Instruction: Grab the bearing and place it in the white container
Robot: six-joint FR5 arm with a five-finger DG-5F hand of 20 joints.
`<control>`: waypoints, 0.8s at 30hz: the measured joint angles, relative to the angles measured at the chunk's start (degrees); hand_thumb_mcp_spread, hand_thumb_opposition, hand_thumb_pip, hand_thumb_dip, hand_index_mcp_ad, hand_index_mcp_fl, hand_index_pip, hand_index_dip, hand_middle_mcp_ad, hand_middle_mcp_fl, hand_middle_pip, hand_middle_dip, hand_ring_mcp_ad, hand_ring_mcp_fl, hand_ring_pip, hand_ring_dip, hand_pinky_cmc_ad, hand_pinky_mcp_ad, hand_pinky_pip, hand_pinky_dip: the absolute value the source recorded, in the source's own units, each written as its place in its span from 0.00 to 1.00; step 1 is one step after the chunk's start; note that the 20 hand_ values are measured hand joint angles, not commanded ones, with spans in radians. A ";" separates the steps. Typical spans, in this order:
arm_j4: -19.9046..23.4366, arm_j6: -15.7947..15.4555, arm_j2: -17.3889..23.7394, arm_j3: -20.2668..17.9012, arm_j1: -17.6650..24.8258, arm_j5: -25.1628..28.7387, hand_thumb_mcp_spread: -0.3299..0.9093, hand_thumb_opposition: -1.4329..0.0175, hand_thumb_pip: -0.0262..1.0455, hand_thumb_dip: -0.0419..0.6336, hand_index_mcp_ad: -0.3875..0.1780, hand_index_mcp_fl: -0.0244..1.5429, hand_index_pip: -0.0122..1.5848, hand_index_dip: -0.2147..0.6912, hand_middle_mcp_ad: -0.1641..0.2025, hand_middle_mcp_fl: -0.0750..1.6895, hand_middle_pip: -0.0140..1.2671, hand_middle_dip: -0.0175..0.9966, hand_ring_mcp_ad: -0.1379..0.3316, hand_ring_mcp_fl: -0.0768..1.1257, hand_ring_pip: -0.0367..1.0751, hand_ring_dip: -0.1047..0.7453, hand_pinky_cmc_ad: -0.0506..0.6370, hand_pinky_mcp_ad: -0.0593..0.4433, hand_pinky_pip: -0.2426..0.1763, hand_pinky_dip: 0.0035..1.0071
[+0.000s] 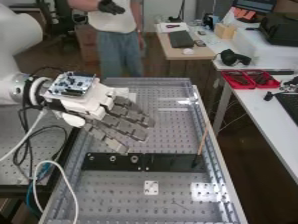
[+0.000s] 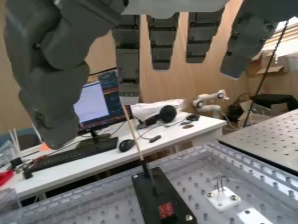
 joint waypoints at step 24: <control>14.02 2.90 -15.02 3.13 16.31 43.39 0.58 0.45 0.53 0.39 0.59 0.06 0.76 0.54 0.65 0.05 0.12 0.20 0.63 0.07 0.12 0.23 0.64 0.74 0.40 0.29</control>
